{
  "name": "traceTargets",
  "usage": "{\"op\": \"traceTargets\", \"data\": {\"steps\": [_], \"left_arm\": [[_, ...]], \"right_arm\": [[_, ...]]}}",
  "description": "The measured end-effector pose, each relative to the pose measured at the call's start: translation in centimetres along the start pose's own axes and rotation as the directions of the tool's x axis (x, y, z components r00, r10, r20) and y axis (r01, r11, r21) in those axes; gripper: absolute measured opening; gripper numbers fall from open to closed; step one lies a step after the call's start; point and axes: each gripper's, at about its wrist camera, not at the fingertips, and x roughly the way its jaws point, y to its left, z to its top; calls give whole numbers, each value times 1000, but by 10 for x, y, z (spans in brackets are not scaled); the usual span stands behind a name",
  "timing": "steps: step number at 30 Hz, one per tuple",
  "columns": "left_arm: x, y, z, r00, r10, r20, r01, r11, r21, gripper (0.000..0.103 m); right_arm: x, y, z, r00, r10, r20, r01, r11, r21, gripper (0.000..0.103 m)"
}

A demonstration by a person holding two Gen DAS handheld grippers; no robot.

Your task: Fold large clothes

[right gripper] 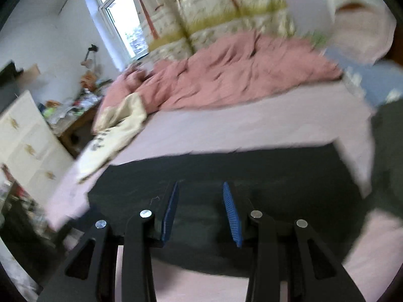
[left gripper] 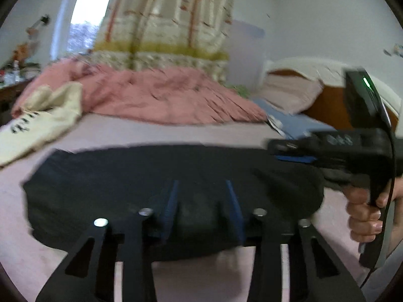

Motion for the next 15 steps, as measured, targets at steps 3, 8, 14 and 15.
{"op": "traceTargets", "data": {"steps": [3,8,14,15], "left_arm": [[28,-8,-9,994,95,-46,-93,995,31,18],[70,16,-32,983,-34,-183,11,992,-124,18],[82,36,-38,970,-123,-210,70,967,-243,20],[82,34,-38,970,-117,-212,65,970,-236,20]], "right_arm": [[14,6,-8,999,-27,-46,26,999,-21,34],[30,17,-12,989,12,-149,-20,998,-55,34],[85,41,-18,958,-21,-286,1,997,-72,34],[98,43,-17,951,-58,-303,37,997,-74,34]]}}
